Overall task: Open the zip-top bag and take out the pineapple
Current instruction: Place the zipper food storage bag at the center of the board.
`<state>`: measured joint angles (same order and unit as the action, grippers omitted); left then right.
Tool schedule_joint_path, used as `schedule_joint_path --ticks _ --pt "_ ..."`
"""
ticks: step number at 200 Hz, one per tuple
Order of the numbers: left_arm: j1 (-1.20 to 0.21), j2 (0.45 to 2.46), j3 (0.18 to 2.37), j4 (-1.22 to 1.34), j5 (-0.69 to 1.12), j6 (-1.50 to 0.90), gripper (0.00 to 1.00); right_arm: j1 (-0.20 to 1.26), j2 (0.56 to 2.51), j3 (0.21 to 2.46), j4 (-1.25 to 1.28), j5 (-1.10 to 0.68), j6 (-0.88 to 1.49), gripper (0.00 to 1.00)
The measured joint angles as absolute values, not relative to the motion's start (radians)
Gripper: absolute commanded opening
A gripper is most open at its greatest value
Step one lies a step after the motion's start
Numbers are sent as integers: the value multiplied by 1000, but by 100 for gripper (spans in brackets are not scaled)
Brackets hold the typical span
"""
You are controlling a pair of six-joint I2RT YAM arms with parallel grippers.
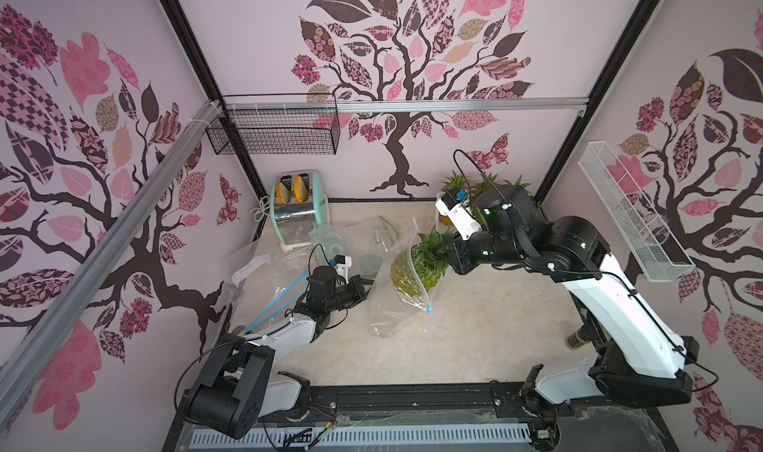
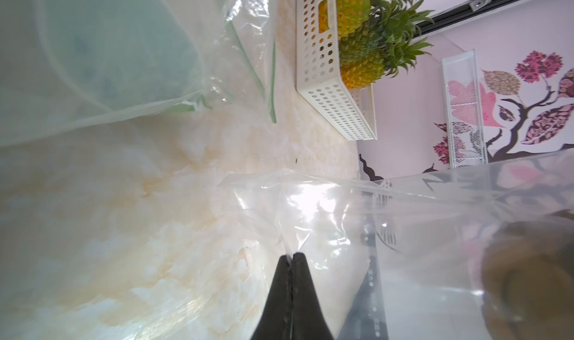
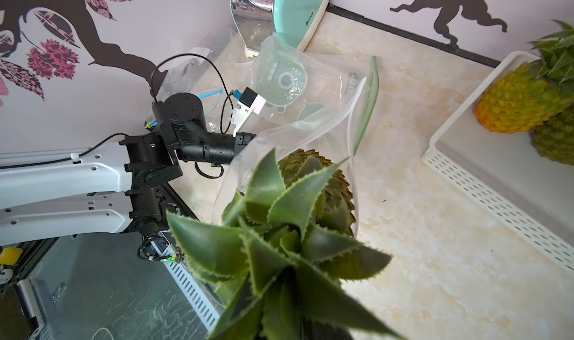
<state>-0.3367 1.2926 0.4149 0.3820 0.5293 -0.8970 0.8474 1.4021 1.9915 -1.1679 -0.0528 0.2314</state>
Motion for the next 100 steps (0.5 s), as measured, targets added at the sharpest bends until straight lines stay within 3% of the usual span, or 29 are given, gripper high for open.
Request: schedule_joint_path --ticks 100 --pt "-339 1254 417 231 429 -818 0 847 1332 1991 -1168 -39 255 0"
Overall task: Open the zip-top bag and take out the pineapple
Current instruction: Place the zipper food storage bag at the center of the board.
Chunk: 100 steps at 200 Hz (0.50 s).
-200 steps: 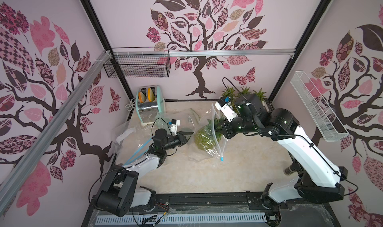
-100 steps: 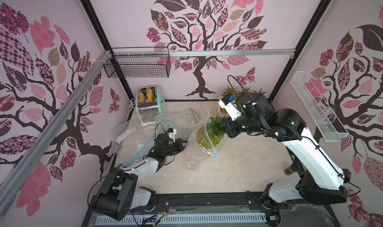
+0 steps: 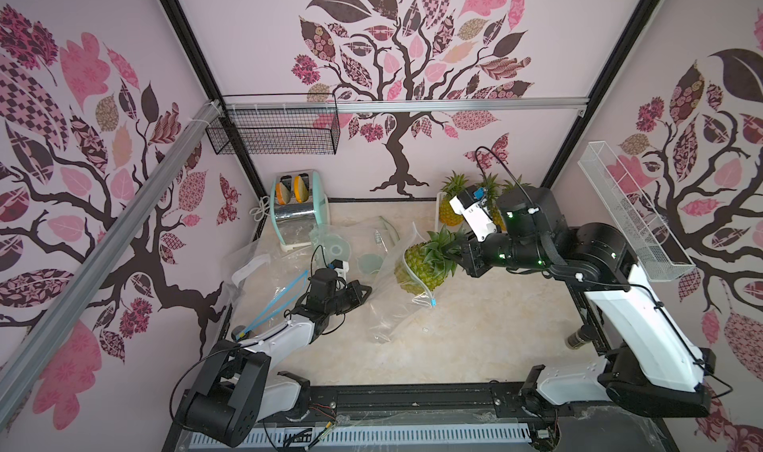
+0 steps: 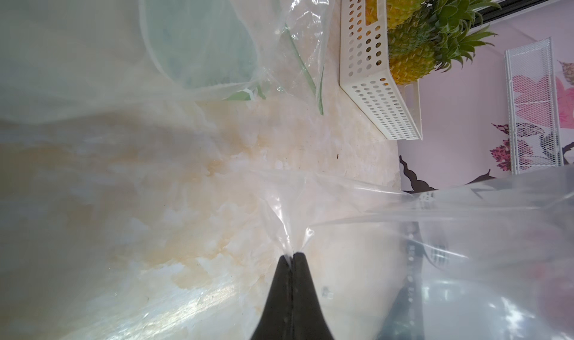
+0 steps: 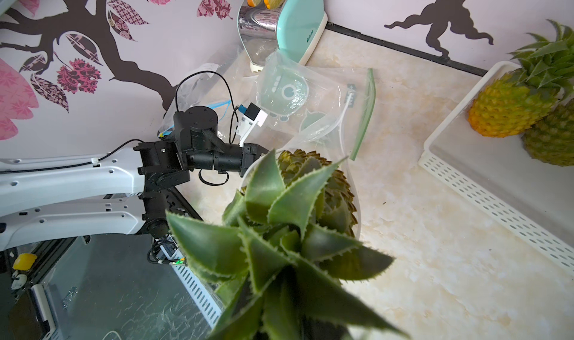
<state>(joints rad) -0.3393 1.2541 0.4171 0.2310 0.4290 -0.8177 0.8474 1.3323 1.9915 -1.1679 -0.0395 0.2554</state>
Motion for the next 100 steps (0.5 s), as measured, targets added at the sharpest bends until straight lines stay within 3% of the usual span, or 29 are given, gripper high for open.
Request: schedule_joint_path --ticks 100 --pt "-340 1210 395 246 415 -842 0 849 1194 1854 -1088 84 378 0"
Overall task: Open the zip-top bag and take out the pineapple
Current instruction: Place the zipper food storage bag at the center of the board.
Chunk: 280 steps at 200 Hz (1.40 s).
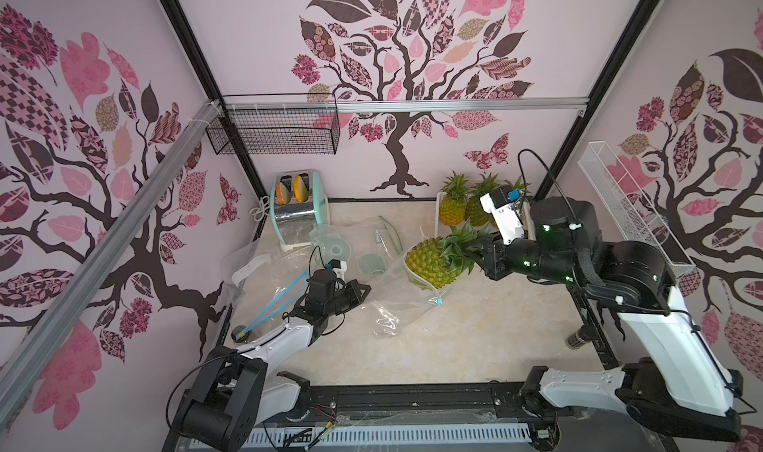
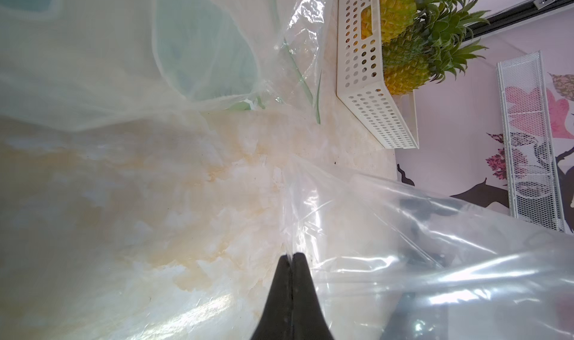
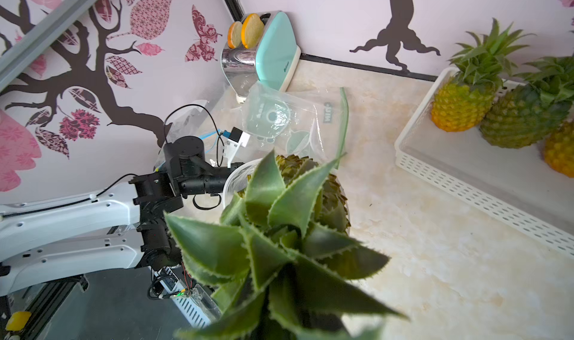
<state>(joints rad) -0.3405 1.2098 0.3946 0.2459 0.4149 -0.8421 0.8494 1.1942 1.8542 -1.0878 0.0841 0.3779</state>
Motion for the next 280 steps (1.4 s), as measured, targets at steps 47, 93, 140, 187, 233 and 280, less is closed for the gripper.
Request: schedule_joint_path --ticks 47,93,140,187,233,280 --pt "-340 1179 373 235 397 -848 0 849 1208 1824 -1001 71 432 0" --pt "-341 1147 396 155 321 -813 0 849 1241 1824 -931 31 475 0" --pt "-343 1177 458 92 240 -741 0 849 1221 1824 -906 23 522 0" --pt "-373 1228 468 131 222 -737 0 850 1159 1805 -876 4 575 0" --pt "-381 1245 472 162 233 -750 0 850 1094 1747 -840 23 599 0" --pt "-432 1273 469 186 263 -802 0 849 1063 1718 -793 26 603 0"
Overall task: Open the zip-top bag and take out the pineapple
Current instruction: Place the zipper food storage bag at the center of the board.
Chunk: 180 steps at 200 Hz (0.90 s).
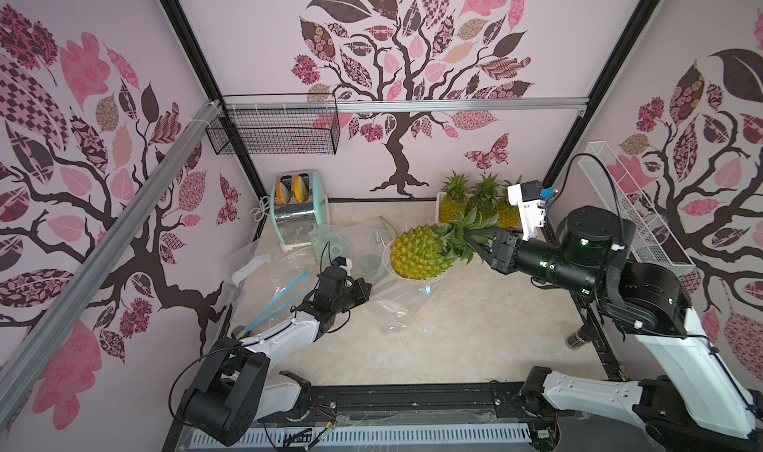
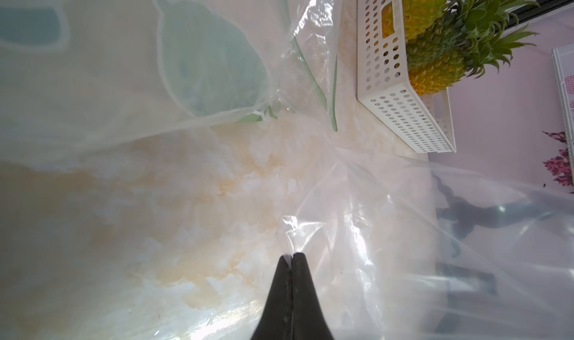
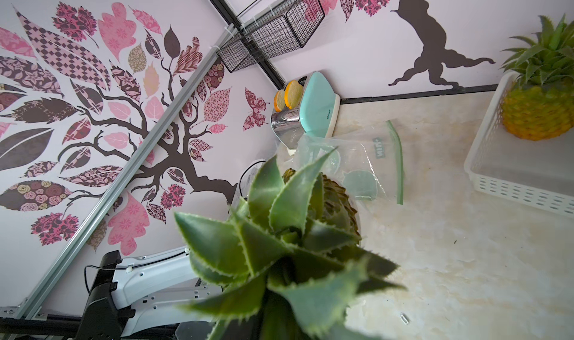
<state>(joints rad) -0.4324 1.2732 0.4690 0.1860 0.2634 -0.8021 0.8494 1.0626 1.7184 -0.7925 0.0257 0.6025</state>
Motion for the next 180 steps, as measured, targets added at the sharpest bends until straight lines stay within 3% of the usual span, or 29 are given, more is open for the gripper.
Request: schedule_joint_path --ticks 68,180 --pt "-579 1335 482 184 277 -876 0 849 1126 1737 -699 -32 599 0" --pt "-585 1401 637 79 319 -881 0 848 1240 1809 -553 -160 548 0"
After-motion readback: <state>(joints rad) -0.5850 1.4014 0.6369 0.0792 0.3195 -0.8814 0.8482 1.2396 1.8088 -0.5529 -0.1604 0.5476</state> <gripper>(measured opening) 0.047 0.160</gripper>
